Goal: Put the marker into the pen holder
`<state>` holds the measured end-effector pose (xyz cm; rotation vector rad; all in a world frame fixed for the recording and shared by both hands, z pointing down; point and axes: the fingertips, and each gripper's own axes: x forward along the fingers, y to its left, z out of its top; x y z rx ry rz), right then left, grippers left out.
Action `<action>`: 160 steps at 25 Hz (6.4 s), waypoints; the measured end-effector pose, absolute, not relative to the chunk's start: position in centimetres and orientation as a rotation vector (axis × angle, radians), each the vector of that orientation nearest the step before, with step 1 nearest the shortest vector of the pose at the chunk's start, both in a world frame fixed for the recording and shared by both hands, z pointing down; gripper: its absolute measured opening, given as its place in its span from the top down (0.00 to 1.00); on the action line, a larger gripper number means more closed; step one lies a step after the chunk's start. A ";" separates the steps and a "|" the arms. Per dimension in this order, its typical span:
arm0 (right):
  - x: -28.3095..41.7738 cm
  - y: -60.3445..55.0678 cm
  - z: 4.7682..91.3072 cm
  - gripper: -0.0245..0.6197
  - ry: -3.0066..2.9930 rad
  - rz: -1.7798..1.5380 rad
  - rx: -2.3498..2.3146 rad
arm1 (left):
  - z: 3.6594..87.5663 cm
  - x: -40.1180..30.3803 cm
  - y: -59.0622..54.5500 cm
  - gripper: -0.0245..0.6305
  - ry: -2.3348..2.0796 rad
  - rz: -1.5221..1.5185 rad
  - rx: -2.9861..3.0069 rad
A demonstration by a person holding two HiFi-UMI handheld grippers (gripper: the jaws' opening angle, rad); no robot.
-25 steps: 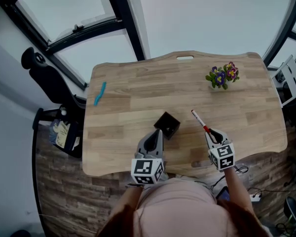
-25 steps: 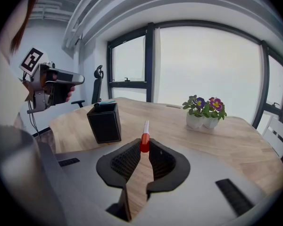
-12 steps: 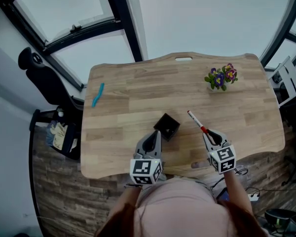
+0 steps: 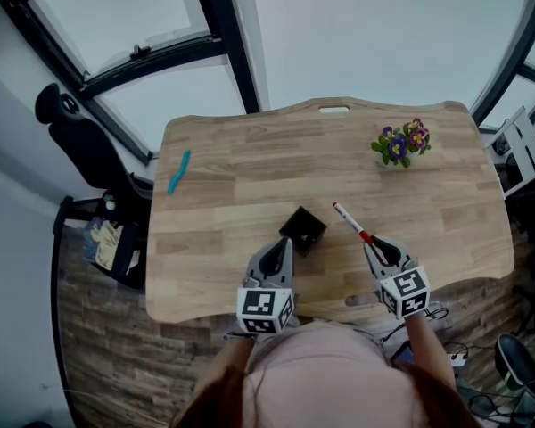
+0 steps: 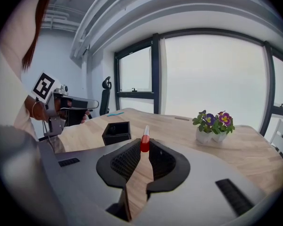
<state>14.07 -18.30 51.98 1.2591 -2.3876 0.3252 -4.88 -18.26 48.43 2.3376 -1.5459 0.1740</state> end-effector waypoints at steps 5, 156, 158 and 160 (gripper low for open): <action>13.5 -18.1 51.1 0.89 -2.420 0.316 1.229 | 48.4 -4.6 -18.3 0.96 -1.547 0.164 2.331; 4.2 -20.4 51.0 0.83 -2.375 0.456 1.620 | 47.2 -12.8 -17.2 0.96 -1.313 0.113 2.480; 4.2 -19.9 50.6 0.86 -2.378 0.412 1.619 | 46.9 -12.6 -17.0 0.96 -1.309 0.116 2.490; 4.1 -19.4 50.2 0.87 -2.385 0.378 1.618 | 46.7 -12.2 -16.8 0.96 -1.303 0.117 2.499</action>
